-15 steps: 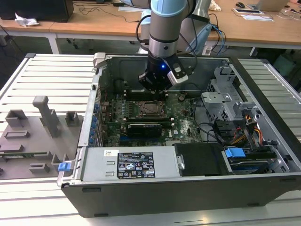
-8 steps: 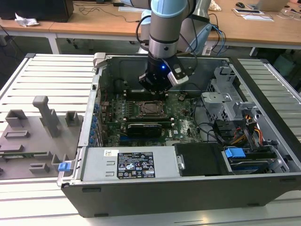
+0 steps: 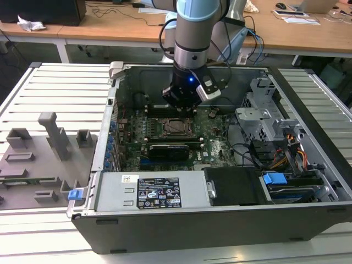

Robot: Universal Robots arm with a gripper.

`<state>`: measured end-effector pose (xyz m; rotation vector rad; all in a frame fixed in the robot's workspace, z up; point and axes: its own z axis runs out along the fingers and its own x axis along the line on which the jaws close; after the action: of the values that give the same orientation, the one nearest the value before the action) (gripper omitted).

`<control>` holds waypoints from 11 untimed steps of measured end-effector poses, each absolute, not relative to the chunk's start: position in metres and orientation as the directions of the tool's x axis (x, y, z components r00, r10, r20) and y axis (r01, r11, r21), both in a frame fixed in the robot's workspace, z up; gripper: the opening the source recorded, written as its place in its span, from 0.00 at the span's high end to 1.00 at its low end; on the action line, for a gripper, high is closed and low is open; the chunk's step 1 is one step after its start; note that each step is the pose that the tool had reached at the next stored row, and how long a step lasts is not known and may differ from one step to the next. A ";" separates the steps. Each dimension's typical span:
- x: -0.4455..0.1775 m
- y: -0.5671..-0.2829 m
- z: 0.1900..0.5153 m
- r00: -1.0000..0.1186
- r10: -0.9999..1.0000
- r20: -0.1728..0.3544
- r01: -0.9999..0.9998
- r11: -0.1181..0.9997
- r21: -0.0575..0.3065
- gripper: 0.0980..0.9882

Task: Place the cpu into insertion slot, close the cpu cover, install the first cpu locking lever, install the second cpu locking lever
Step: 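Install the second cpu locking lever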

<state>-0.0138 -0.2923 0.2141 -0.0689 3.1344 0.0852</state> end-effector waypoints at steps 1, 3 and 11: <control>-0.014 -0.293 0.214 -0.999 -0.044 -0.007 -0.044 0.998 0.054 0.99; -0.014 -0.294 0.214 -0.999 -0.044 -0.007 -0.044 0.998 0.054 0.99; -0.014 -0.298 0.214 -0.999 -0.044 -0.007 -0.044 0.998 0.054 0.99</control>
<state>-0.0138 -0.2977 0.2140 -0.0688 3.1344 0.0854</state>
